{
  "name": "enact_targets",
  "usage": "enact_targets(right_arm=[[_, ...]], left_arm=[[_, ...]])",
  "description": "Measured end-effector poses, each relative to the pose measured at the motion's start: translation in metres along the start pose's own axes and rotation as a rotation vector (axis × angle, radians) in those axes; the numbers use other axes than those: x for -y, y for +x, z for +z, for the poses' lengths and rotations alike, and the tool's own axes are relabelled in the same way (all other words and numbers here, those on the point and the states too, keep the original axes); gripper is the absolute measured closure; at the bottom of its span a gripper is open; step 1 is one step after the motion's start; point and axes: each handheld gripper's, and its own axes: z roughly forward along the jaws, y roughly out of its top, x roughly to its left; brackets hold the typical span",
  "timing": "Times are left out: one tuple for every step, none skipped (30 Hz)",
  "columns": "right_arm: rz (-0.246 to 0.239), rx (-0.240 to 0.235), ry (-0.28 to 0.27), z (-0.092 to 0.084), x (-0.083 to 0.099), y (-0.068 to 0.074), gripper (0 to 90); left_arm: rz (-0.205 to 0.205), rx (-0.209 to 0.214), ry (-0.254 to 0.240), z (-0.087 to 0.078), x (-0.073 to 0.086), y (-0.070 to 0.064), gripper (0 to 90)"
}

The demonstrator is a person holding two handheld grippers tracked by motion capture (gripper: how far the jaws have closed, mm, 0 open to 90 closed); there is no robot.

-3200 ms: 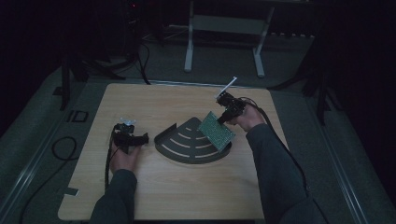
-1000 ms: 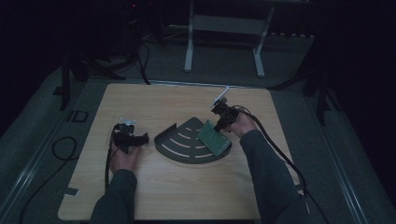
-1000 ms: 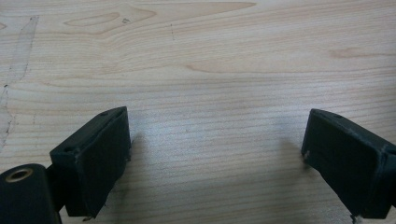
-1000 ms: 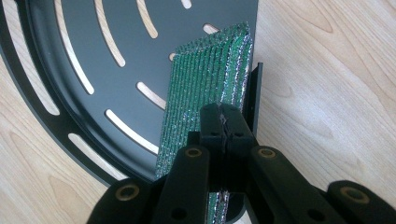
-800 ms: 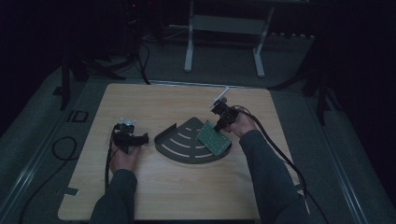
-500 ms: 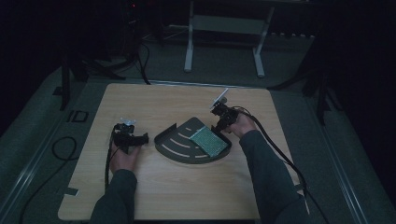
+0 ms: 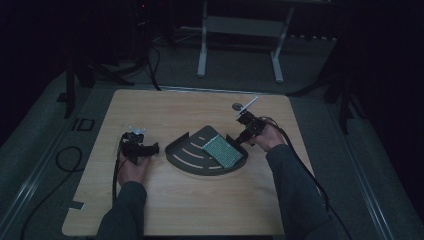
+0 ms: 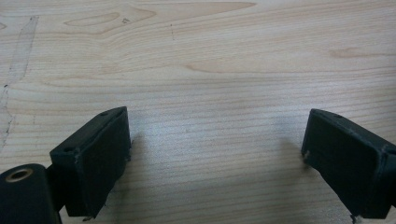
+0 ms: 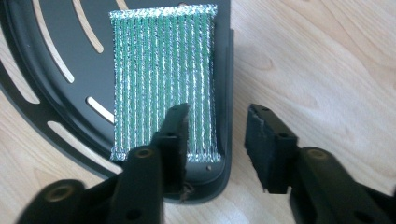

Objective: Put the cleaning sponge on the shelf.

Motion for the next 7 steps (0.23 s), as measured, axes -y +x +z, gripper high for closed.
enact_targets(right_arm=[[0.009, -0.003, -0.008, -0.001, 0.003, -0.002, 55.1], [0.025, -0.002, -0.015, -0.003, 0.008, -0.005, 52.8], [0.034, 0.003, -0.018, -0.004, 0.01, -0.006, 51.5], [0.039, 0.009, -0.027, -0.005, 0.014, -0.008, 49.7], [0.05, 0.011, -0.032, -0.006, 0.018, -0.01, 47.4], [0.061, 0.011, -0.036, -0.007, 0.022, -0.011, 45.7], [0.074, 0.009, -0.041, -0.007, 0.028, -0.013, 43.8]], left_arm=[[0.0, 0.0, 0.0, 0.0, 0.0, 0.0, 8.4], [0.0, 0.0, 0.0, 0.0, 0.0, 0.0, 8.4], [0.0, 0.0, 0.0, 0.0, 0.0, 0.0, 8.4], [0.0, 0.0, 0.0, 0.0, 0.0, 0.0, 8.4], [0.0, 0.0, 0.0, 0.0, 0.0, 0.0, 8.4], [0.0, 0.0, 0.0, 0.0, 0.0, 0.0, 8.4], [0.0, 0.0, 0.0, 0.0, 0.0, 0.0, 8.4]])
